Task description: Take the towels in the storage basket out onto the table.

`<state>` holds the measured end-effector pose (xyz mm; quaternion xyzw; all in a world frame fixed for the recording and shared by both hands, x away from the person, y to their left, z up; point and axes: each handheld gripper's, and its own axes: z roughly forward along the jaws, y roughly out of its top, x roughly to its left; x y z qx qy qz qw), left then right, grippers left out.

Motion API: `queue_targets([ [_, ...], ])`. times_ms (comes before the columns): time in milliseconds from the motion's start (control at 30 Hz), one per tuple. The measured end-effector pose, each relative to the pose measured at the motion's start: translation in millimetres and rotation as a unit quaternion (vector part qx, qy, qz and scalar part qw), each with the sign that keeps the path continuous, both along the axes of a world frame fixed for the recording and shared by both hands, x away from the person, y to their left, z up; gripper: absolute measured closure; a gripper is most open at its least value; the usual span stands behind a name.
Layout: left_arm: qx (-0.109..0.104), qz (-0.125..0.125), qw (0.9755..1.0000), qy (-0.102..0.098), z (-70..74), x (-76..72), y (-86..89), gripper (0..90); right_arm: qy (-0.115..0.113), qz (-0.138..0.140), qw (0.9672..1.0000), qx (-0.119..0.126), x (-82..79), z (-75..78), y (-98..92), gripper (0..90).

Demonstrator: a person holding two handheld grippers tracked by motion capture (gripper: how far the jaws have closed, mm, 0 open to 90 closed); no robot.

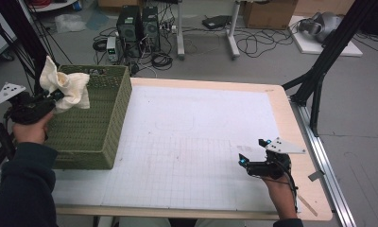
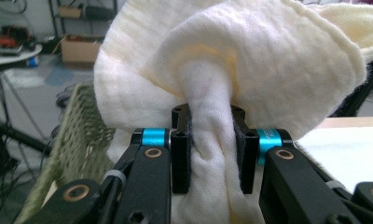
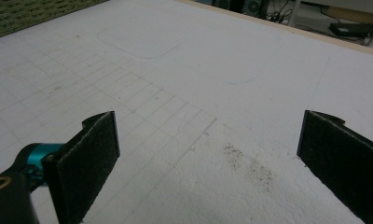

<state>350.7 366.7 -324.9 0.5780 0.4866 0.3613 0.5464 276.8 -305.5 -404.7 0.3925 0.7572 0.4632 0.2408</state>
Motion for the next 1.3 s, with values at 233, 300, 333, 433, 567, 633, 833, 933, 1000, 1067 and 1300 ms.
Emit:
queue_targets([
  [233, 0.004, -0.032, 0.9986, -0.043, 11.6, -17.0, -14.0, 73.6, -0.002, 0.002, 1.0, -0.001, 0.0, 0.3, 1.8, 4.7],
  [300, 0.002, -0.042, 0.9977, -0.053, 15.8, -21.4, -19.2, 73.6, -0.002, 0.002, 1.0, -0.003, 0.2, 0.1, 1.8, 4.7],
  [333, 0.0, -0.047, 0.9972, -0.058, 17.6, -23.0, -22.0, 73.6, -0.004, 0.003, 1.0, -0.003, 0.5, 0.2, 2.0, 4.8],
  [433, 0.0, -0.066, 0.9953, -0.071, 24.0, -28.2, -31.7, 73.5, -0.001, 0.003, 1.0, 0.0, 0.2, 0.4, 3.1, 4.7],
  [567, 0.003, -0.093, 0.9925, -0.08, 31.5, -33.7, -46.7, 73.5, -0.001, 0.005, 1.0, -0.001, 0.7, 0.2, 3.3, 4.7],
  [633, 0.002, -0.103, 0.9912, -0.082, 33.7, -35.4, -54.6, 73.5, -0.001, 0.005, 1.0, -0.001, 0.6, 0.4, 3.5, 4.7],
  [833, 0.002, -0.133, 0.9876, -0.083, 33.5, -36.0, -79.7, 73.5, -0.001, 0.006, 1.0, 0.0, 0.5, 0.5, 3.5, 4.7],
  [933, 0.001, -0.145, 0.9858, -0.083, 33.6, -35.1, -91.4, 73.5, -0.001, 0.006, 1.0, -0.002, 0.7, 0.5, 3.5, 4.8],
  [1000, 0.0, -0.155, 0.9844, -0.084, 33.2, -34.1, -98.7, 73.5, -0.002, 0.007, 1.0, -0.003, 1.1, 0.4, 3.3, 4.7],
  [1067, 0.001, -0.162, 0.9832, -0.084, 32.6, -33.4, -106.0, 73.5, -0.001, 0.007, 1.0, -0.002, 1.0, 0.4, 3.4, 4.7],
  [1300, -0.002, -0.193, 0.9779, -0.082, 26.9, -30.7, -133.3, 73.5, -0.002, 0.007, 1.0, -0.002, 1.2, 0.5, 3.4, 4.7],
])
